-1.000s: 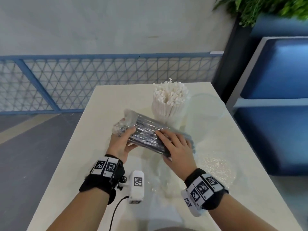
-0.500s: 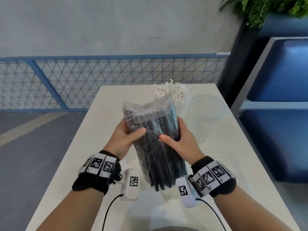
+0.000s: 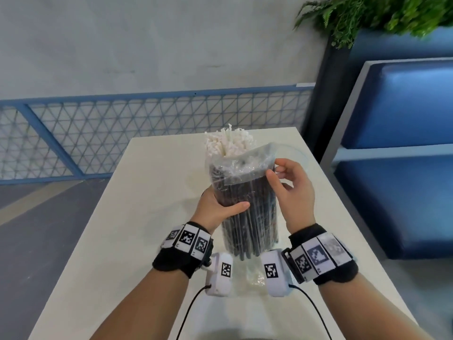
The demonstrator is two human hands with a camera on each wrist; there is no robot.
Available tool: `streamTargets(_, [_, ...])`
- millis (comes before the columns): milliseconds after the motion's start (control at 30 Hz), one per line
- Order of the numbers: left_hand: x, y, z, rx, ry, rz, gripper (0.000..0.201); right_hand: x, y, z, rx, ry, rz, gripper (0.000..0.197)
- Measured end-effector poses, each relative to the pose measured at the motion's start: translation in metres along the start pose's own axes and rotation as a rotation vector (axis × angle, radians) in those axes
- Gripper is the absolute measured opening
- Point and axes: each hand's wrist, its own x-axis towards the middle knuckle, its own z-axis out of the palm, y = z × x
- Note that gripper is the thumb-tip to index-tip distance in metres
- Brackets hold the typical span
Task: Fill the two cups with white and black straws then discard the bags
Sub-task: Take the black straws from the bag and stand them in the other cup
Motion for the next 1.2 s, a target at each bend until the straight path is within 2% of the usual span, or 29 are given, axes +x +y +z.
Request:
streamTargets(100, [0.004, -0.006, 0.007, -0.002, -0.02, -0.03, 0.052, 0.005, 0.001, -0.01, -0.005, 0.023, 0.036, 0.017])
streamTargets(267, [0.006, -0.004, 0.018, 0.026, -0.025, -0.015, 0.044, 0.01, 0.004, -0.018, -0.004, 0.047, 0.088, 0.014])
streamTargets(400, [0.007, -0.009, 0.019, 0.058, -0.001, -0.013, 0.047, 0.013, 0.005, -0.019, 0.023, 0.027, 0.122, 0.009])
streamTargets(533, [0.009, -0.016, 0.019, 0.091, 0.014, -0.028, 0.053, 0.016, 0.003, -0.017, 0.059, -0.03, 0.167, 0.014])
streamTargets(633, [0.011, -0.021, 0.018, 0.098, 0.045, -0.036, 0.062, 0.019, 0.002, -0.015, 0.087, -0.087, 0.22, 0.011])
streamTargets(767, [0.01, -0.024, 0.019, 0.17, 0.055, -0.057, 0.057, 0.023, -0.01, -0.015, 0.277, -0.163, 0.246, 0.008])
streamTargets(867, [0.01, -0.025, 0.02, 0.159, 0.056, -0.073, 0.062, 0.024, -0.01, -0.017, 0.179, -0.189, 0.119, 0.011])
streamTargets(967, [0.009, -0.026, 0.018, 0.149, 0.061, -0.073, 0.076, 0.021, -0.002, -0.027, -0.109, -0.329, -0.155, 0.037])
streamTargets(1033, [0.008, -0.025, 0.017, 0.147, 0.052, -0.07, 0.077, 0.018, 0.002, -0.029, -0.326, -0.381, -0.314, 0.042])
streamTargets(1133, [0.007, -0.024, 0.02, 0.147, 0.032, -0.078, 0.073, 0.019, 0.002, -0.028, -0.447, -0.316, -0.44, 0.017])
streamTargets(1200, [0.007, -0.024, 0.022, 0.145, 0.024, -0.079, 0.074, 0.021, -0.003, -0.025, -0.451, -0.281, -0.453, 0.002])
